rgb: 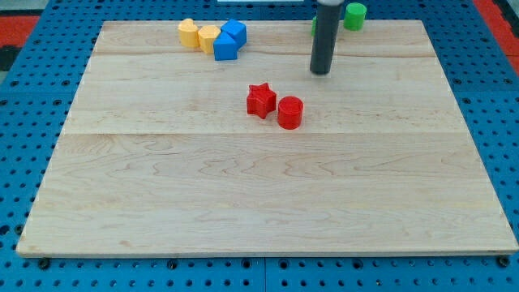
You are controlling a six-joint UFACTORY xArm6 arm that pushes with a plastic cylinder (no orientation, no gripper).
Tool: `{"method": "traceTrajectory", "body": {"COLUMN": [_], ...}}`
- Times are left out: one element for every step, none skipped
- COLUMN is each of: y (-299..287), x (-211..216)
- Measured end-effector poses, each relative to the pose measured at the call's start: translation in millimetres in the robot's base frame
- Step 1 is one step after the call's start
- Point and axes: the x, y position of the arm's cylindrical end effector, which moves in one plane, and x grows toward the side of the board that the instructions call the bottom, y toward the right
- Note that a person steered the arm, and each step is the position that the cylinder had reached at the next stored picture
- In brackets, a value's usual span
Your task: Separate the blue blocks from the yellow blocks
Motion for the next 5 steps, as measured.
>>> {"method": "traceTrajectory", "body": {"y": [-43.6,-55.5,-151.9,-164.6,-142.7], "x": [-67.7,-94.4,-92.4,-81.8,-55.0]}}
